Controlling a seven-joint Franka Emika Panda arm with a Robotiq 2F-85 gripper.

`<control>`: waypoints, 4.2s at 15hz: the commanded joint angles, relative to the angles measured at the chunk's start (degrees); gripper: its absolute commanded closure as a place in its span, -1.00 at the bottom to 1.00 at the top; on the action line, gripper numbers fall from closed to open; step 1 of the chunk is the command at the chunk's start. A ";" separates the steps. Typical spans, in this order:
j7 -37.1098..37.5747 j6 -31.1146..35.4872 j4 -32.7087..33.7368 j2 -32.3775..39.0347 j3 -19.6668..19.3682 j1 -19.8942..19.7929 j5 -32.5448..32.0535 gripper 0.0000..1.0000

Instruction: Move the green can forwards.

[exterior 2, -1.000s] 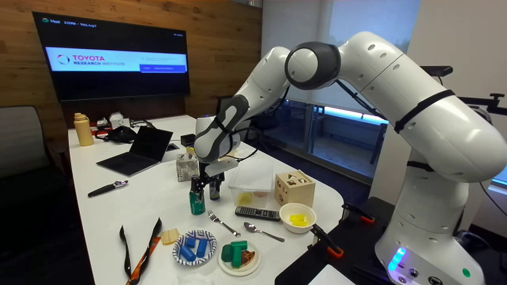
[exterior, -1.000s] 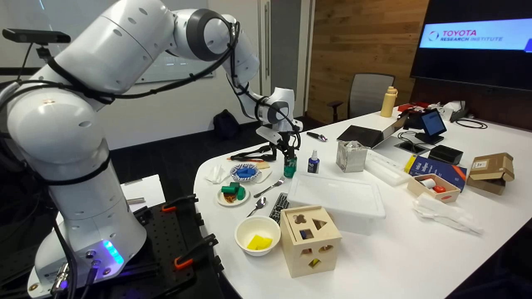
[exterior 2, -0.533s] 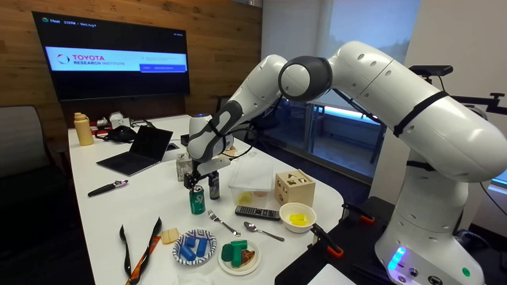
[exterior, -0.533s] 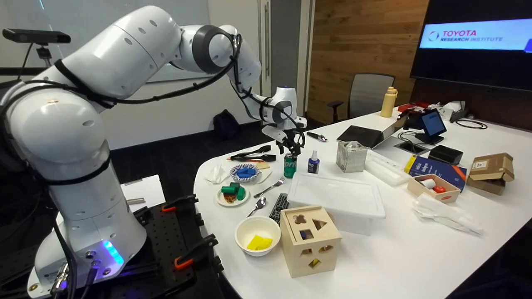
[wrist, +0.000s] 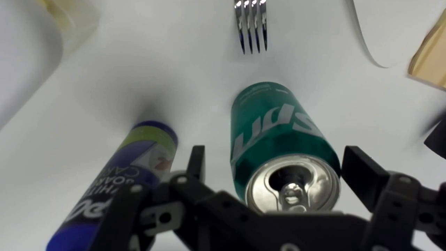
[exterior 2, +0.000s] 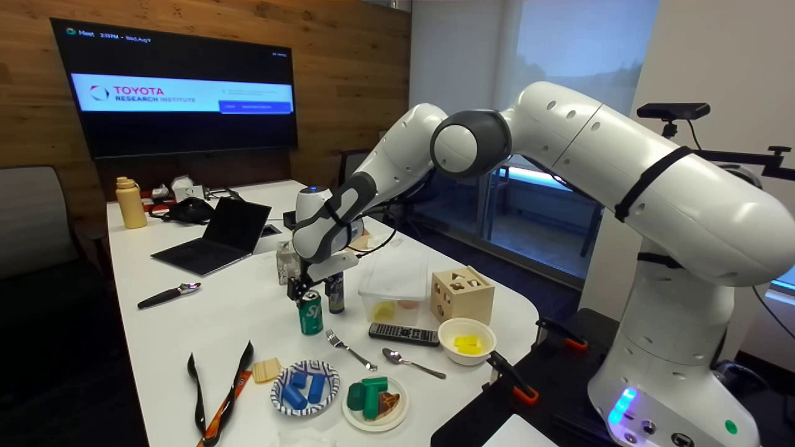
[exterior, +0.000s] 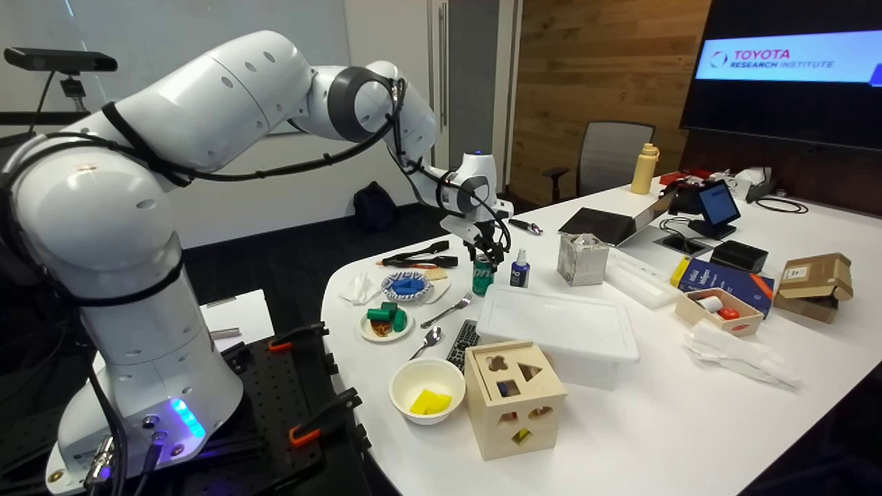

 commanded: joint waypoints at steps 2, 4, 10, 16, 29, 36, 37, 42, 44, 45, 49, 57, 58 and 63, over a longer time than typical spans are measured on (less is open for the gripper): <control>1.60 0.34 4.21 2.80 0.00 0.18 -0.33 -1.00; 1.46 0.36 4.96 3.46 0.02 0.05 -0.30 -0.45; 0.90 -1.97 4.20 2.41 0.56 -0.43 0.07 0.06; 0.17 -3.87 -10.54 -8.81 1.02 -0.58 -0.11 0.06; 2.92 6.36 -45.38 -32.83 3.58 1.21 -0.84 0.06; 9.17 20.45 -68.05 -45.28 2.45 4.89 -1.28 0.06; 10.41 21.56 -70.07 -46.48 1.86 5.40 -1.27 0.06; 17.19 24.94 -77.58 -50.71 -3.35 7.98 -3.70 0.06; 19.49 25.16 -77.94 -50.13 -5.72 8.19 -5.77 0.06; 20.04 24.98 -77.61 -49.41 -6.31 7.79 -6.29 0.06; 19.34 24.13 -75.84 -45.86 -7.15 6.03 -5.28 0.06; 13.62 23.92 -74.46 -39.79 -0.92 -0.76 3.59 0.06; 12.55 24.34 -74.13 -38.91 0.48 -1.93 4.91 0.06; 10.86 25.86 -71.18 -34.08 1.44 -3.23 7.02 0.06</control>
